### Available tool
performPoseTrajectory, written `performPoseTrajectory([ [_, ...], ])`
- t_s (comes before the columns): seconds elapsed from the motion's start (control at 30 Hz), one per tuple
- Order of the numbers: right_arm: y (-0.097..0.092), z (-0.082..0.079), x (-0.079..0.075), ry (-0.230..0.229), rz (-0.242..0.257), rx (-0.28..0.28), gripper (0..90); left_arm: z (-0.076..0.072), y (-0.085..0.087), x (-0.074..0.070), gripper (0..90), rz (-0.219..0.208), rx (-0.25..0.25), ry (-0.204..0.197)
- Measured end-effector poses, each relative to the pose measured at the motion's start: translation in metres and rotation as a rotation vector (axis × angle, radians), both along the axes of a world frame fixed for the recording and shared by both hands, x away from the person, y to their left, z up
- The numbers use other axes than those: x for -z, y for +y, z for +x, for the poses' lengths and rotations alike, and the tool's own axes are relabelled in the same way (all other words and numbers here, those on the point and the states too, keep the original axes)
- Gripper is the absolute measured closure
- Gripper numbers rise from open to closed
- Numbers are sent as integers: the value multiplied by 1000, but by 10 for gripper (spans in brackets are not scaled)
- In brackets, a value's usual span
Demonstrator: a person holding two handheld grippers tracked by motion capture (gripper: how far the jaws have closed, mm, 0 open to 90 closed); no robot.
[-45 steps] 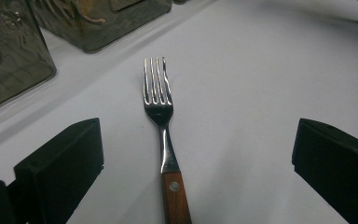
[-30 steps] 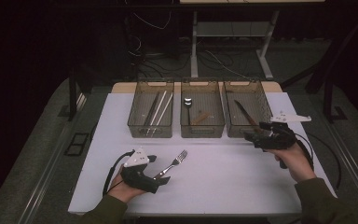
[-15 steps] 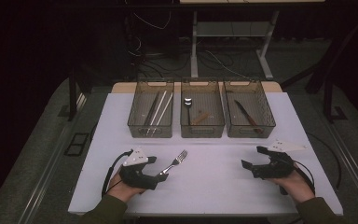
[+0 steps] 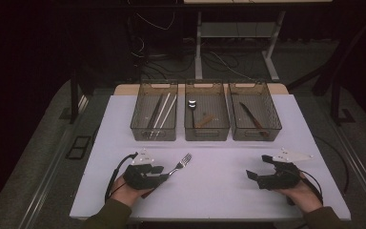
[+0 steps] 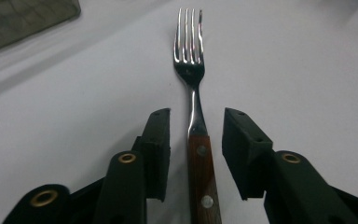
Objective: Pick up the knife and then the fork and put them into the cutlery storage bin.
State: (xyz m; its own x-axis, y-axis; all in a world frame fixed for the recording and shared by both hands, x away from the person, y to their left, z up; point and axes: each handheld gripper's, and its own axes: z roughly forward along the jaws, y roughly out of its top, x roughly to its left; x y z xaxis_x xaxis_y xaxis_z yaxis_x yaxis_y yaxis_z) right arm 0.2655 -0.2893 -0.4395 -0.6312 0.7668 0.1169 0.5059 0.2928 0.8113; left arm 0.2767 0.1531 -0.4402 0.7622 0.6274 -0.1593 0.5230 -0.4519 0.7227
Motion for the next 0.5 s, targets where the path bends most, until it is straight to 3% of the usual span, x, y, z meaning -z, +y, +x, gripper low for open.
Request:
performPoseTrajectory([
  [0.17, 1, 0, 0, 0, -6, -9, 125, -1, -4, 3, 655, 14, -2, 23],
  [0.27, 1, 0, 0, -1, -1, -5, 125, -1, -7, 5, 679, 45, 11, 24],
  [0.4, 1, 0, 0, -2, -3, -3, 125, -2, -9, 7, 717, 47, -11, 14],
  [0.5, 1, 0, 0, -1, -3, -3, 125, -5, -11, 7, 722, 90, 5, -15],
])
